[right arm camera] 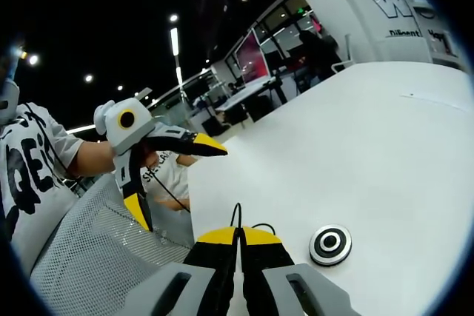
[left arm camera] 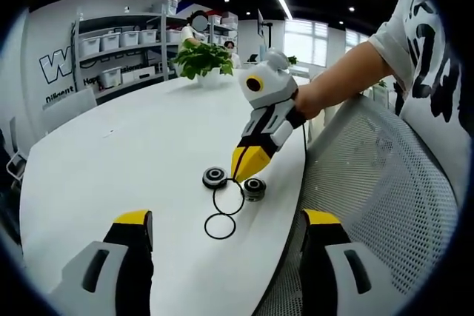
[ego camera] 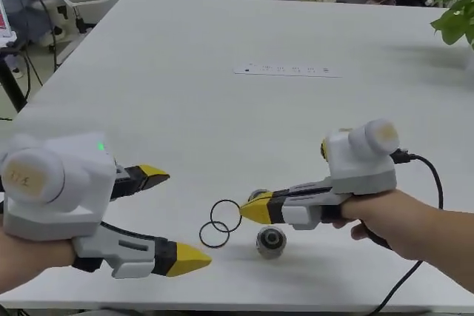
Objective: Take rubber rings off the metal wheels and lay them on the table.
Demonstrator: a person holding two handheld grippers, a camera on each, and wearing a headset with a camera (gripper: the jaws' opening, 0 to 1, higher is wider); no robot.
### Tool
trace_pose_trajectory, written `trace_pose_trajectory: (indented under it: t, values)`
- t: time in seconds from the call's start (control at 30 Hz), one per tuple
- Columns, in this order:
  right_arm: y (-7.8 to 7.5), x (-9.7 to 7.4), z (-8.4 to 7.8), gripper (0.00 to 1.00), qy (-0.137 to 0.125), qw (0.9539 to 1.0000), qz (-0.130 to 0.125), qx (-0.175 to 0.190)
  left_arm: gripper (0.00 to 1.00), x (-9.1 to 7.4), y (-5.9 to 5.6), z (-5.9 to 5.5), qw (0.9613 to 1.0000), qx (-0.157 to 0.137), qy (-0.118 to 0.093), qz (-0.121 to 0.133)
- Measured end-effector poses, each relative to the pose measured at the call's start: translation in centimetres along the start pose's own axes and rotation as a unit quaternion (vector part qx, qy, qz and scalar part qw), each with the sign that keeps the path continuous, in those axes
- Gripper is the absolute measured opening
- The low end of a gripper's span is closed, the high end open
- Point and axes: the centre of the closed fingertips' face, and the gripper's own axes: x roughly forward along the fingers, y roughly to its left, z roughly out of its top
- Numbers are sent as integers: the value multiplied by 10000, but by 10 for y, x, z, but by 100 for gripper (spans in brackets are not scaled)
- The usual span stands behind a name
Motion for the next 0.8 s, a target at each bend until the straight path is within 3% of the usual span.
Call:
trace_pose_trajectory:
  t: [0.8]
  values:
    - [-6,27,-15,0,233,9995,-87,175,91,-11,5,-11,9999,-105,19,111]
